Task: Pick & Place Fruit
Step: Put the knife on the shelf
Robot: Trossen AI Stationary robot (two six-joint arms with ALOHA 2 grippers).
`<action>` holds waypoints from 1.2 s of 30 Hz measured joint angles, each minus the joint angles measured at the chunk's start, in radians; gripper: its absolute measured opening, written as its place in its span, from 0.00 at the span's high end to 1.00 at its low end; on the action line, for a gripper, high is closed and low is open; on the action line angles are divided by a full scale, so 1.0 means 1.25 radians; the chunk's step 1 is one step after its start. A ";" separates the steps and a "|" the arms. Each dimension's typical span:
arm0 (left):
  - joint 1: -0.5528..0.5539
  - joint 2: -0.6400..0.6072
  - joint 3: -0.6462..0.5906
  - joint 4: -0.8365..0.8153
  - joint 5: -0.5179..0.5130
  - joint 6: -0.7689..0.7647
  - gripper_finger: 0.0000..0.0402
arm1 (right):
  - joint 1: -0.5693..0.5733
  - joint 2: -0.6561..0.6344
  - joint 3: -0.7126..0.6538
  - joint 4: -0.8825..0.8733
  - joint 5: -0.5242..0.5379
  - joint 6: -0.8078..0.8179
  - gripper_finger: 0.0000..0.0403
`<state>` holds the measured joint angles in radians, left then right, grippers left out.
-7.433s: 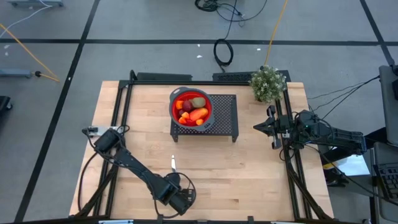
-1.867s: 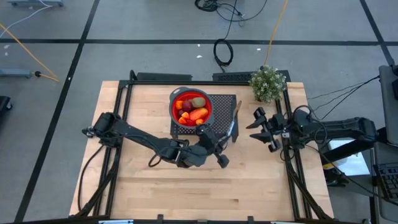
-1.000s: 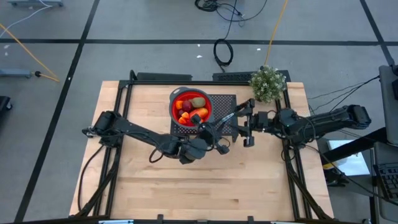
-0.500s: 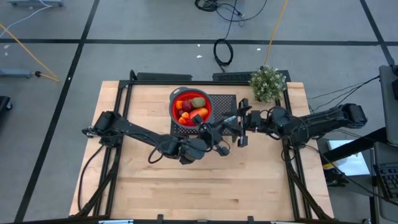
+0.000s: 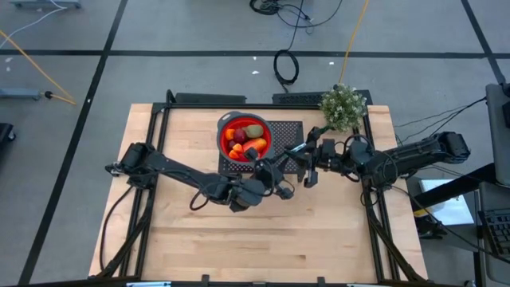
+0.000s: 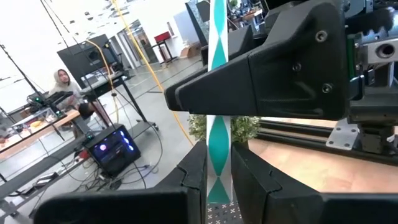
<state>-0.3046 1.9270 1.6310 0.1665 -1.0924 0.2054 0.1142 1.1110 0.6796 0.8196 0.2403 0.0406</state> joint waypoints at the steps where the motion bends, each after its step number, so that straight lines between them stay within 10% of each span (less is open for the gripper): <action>1: 0.000 0.000 0.000 0.000 0.000 0.000 0.87 | 0.001 0.000 0.000 0.000 0.001 0.007 0.92; 26: -0.087 0.001 0.000 -0.011 -0.225 0.107 0.87 | 0.000 -0.009 0.000 -0.021 -0.005 0.115 0.94; 36: -0.138 0.001 0.000 0.001 -0.379 0.106 0.87 | -0.031 -0.073 0.000 -0.264 -0.104 0.293 0.94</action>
<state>-0.4768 1.9278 1.6306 0.1680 -1.5658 0.3381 0.0749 1.0199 0.6800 0.4896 0.1103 0.4065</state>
